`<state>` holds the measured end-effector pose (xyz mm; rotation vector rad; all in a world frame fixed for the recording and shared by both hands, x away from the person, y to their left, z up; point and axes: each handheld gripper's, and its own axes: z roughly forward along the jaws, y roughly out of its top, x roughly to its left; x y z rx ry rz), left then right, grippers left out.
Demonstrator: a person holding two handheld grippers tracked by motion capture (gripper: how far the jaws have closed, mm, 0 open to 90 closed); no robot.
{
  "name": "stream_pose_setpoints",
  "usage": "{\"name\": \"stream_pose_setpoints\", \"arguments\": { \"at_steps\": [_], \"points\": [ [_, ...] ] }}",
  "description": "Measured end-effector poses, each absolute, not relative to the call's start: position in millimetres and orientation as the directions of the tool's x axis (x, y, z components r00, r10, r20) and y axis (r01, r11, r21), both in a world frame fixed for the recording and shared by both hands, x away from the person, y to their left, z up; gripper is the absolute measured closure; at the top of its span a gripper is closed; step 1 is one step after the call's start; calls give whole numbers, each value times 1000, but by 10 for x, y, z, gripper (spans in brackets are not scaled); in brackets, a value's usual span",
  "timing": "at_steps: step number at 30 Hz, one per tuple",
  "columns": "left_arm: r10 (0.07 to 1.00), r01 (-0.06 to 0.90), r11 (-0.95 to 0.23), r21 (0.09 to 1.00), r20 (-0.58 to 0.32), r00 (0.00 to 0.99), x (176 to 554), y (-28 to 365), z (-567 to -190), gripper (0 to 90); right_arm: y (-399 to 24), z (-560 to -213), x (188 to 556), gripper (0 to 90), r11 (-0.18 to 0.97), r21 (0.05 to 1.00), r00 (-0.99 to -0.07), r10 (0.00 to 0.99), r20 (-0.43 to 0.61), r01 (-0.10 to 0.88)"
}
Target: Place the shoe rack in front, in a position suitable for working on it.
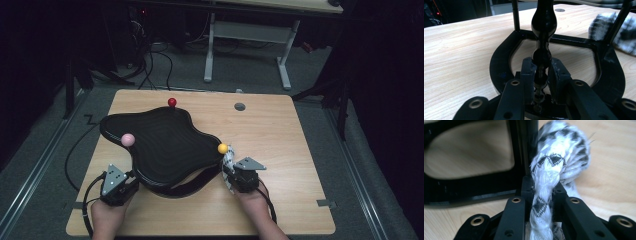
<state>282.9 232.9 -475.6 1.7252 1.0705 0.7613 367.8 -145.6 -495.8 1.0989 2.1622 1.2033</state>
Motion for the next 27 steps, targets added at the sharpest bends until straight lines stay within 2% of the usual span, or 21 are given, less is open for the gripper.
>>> {"name": "stream_pose_setpoints", "arguments": {
  "at_steps": [5, 11, 14, 16, 19, 27],
  "points": [
    [903, 324, -182, 928, 28, 428, 2822, 2330, -4757, 749, -1445, -4802, 3623, 783, 292, 883, -593, 805, -19, 368],
    [903, 328, -184, 927, 28, 428, 2823, 2329, -4752, 749, -1414, -5114, 3729, 783, 358, 809, -604, 797, -5, 467],
    [903, 328, -184, 927, 28, 429, 2823, 2330, -4753, 749, -1411, -5046, 3712, 782, 353, 822, -603, 798, -14, 448],
    [903, 326, -184, 927, 29, 429, 2822, 2331, -4755, 749, -1427, -4877, 3654, 782, 314, 867, -600, 800, -21, 387],
    [903, 328, -184, 927, 28, 429, 2815, 2333, -4758, 749, -1431, -4838, 3636, 777, 302, 878, -603, 797, -19, 372],
    [903, 331, -185, 925, 28, 428, 2807, 2329, -4752, 748, -1403, -5112, 3734, 779, 369, 812, -608, 793, -23, 451]
  ]
}}
